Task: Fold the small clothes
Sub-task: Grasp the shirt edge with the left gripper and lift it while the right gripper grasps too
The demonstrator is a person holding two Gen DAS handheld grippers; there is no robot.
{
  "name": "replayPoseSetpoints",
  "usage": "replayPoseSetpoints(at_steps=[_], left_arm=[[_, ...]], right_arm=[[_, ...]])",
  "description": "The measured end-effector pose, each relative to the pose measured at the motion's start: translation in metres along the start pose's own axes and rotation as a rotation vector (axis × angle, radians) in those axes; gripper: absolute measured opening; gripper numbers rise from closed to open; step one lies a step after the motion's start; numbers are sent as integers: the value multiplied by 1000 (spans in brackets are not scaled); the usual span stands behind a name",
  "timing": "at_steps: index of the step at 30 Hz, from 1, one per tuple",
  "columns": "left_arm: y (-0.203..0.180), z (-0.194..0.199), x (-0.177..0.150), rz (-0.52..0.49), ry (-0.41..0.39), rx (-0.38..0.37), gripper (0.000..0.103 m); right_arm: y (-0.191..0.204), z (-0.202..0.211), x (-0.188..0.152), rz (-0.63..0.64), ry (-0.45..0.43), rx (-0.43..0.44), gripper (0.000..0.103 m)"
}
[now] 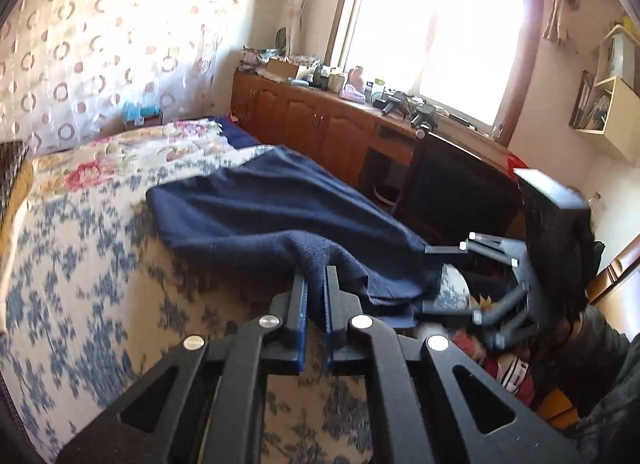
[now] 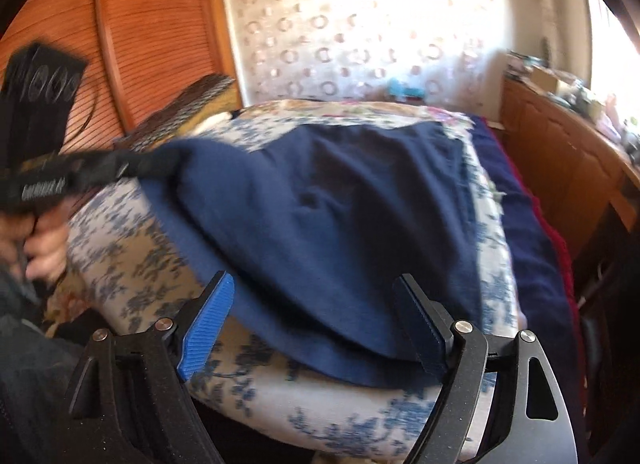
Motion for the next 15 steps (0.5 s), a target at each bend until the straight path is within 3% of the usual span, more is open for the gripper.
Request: replayPoseSetpoints(at_steps=[5,9,15], left_arm=[[1,-6,6,7,-5,10,2],[5,-6,6,18,-14,23,2],[9,-3,6,29,-26,30,2]], right_arm=[[9,-8,-7,51,24,18,85],[-3,-20,-23,81,82,-23,85],[-18,-23,-31,93,94,-97,85]])
Point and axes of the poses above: each gripper's, at about its wrist camera, not at the fingertips, and z roughly against the way its jaws point, y to its left, x to its top, the point moved 7 cm from there along -z, roughly the way its jaws point, and after that the axes turned 4 degrees about -y, right-handed, at the moved point
